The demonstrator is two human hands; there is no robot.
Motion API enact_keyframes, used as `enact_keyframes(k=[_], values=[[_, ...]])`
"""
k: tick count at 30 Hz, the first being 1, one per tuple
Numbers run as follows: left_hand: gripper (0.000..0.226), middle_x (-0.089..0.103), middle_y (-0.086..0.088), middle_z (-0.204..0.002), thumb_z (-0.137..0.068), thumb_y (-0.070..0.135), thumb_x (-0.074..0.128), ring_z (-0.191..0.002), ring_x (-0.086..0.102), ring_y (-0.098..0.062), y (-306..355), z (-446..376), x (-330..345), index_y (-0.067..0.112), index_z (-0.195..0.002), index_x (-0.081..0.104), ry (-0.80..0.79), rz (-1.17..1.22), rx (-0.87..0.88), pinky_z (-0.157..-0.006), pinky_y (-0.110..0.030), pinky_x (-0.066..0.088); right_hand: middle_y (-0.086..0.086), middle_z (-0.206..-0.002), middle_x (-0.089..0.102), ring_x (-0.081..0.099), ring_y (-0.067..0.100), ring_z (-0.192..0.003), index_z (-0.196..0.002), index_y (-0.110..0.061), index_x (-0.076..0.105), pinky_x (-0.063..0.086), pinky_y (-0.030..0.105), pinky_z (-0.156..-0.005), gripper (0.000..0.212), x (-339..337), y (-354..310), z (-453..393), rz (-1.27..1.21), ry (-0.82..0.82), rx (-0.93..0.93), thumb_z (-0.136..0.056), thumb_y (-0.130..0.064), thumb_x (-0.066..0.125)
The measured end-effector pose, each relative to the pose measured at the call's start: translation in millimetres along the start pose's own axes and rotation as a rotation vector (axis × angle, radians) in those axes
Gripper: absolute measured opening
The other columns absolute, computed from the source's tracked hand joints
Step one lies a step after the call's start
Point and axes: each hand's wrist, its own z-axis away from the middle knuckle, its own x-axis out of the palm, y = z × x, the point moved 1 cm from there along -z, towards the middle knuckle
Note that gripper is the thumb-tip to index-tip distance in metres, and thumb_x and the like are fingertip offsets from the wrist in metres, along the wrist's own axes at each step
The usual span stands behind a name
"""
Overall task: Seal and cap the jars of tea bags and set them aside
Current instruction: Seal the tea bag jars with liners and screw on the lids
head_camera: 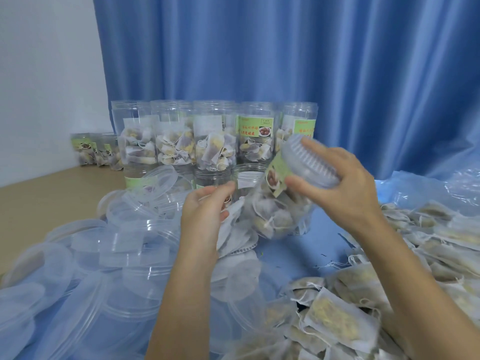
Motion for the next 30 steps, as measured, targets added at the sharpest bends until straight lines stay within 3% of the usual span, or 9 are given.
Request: enact_keyframes(k=[4, 6, 10, 14, 19, 22, 25, 27, 30], values=[[0.066, 0.070, 0.000, -0.102, -0.056, 0.056, 0.074, -0.094, 0.068, -0.019, 7.9, 9.7, 3.8, 0.021, -0.111, 0.063, -0.169, 0.023, -0.041, -0.081, -0.039, 0.056, -0.014, -0.130, 0.057, 0.053, 0.012, -0.122, -0.120, -0.056, 0.053, 0.045, 0.046, -0.100, 0.065, 4.6, -17.6, 3.8, -0.531, -0.025, 0.095, -0.059, -0.064, 0.073], [0.078, 0.072, -0.001, -0.106, -0.047, 0.058, 0.073, -0.092, 0.070, -0.020, 12.8, 12.0, 4.4, 0.024, -0.117, 0.063, -0.223, 0.094, -0.024, -0.080, -0.043, 0.057, -0.014, -0.136, 0.052, 0.045, 0.015, -0.131, -0.121, -0.055, 0.051, 0.039, 0.052, -0.104, 0.064, 11.5, -25.8, 7.8, -0.634, -0.129, 0.095, -0.060, -0.064, 0.070], [0.051, 0.072, -0.001, -0.087, -0.051, 0.045, 0.074, -0.073, 0.068, -0.017, 21.8, 6.4, -12.8, 0.021, -0.096, 0.071, -0.178, 0.120, 0.058, -0.082, -0.041, 0.053, -0.027, -0.113, 0.061, 0.055, 0.001, -0.114, -0.110, -0.060, 0.052, 0.042, 0.043, -0.102, 0.049, 3.4, -27.7, 6.3, -0.568, -0.326, 0.073, -0.062, -0.065, 0.059], [0.017, 0.069, 0.005, -0.061, -0.055, 0.041, 0.070, -0.054, 0.066, -0.010, 25.7, 4.6, -31.3, 0.024, -0.059, 0.073, -0.187, 0.061, 0.072, -0.061, -0.027, 0.052, -0.007, -0.112, 0.066, 0.063, 0.004, -0.100, -0.130, -0.058, 0.040, 0.052, 0.023, -0.078, 0.078, -5.4, -19.7, 6.0, -0.492, -0.540, 0.051, -0.058, -0.051, 0.070], [0.020, 0.064, 0.007, -0.057, -0.055, 0.046, 0.068, -0.049, 0.061, -0.013, 21.7, 0.7, -42.0, 0.027, -0.055, 0.071, -0.192, -0.038, 0.015, -0.061, -0.028, 0.044, -0.011, -0.127, 0.052, 0.055, 0.000, -0.114, -0.123, -0.056, 0.044, 0.053, 0.025, -0.088, 0.084, -4.9, -21.8, 10.4, -0.350, -0.631, -0.065, -0.055, -0.020, 0.080], [0.023, 0.062, 0.006, -0.056, -0.052, 0.048, 0.069, -0.049, 0.056, -0.015, 18.6, -2.4, -45.1, 0.026, -0.058, 0.071, -0.187, -0.062, 0.022, -0.058, -0.028, 0.039, 0.000, -0.114, 0.059, 0.068, 0.018, -0.088, -0.116, -0.057, 0.044, 0.058, 0.043, -0.079, 0.079, 0.5, -21.9, 11.4, -0.307, -0.617, 0.045, -0.047, -0.044, 0.080], [0.021, 0.066, 0.005, -0.056, -0.052, 0.046, 0.067, -0.045, 0.062, -0.013, 13.2, -2.6, -46.6, 0.026, -0.055, 0.073, -0.177, -0.043, 0.014, -0.048, -0.020, 0.045, -0.001, -0.105, 0.058, 0.070, 0.021, -0.071, -0.116, -0.059, 0.038, 0.058, 0.040, -0.078, 0.075, 11.3, -21.8, 14.1, -0.203, -0.600, 0.056, -0.047, -0.059, 0.067], [0.020, 0.067, 0.005, -0.056, -0.056, 0.044, 0.066, -0.045, 0.063, -0.014, 11.0, -4.0, -48.0, 0.026, -0.053, 0.072, -0.169, -0.021, 0.011, -0.048, -0.021, 0.047, -0.008, -0.105, 0.056, 0.066, 0.016, -0.077, -0.115, -0.063, 0.036, 0.057, 0.033, -0.079, 0.074, 15.9, -21.1, 15.2, -0.218, -0.594, 0.020, -0.048, -0.058, 0.066], [0.023, 0.072, 0.000, -0.070, -0.058, 0.046, 0.067, -0.059, 0.069, -0.022, 10.9, -6.7, -52.2, 0.024, -0.060, 0.075, -0.174, -0.002, -0.016, -0.063, -0.035, 0.055, -0.020, -0.115, 0.051, 0.055, 0.009, -0.100, -0.123, -0.059, 0.036, 0.052, 0.032, -0.090, 0.082, 16.8, -24.6, 15.6, -0.265, -0.588, -0.175, -0.053, -0.031, 0.071]])
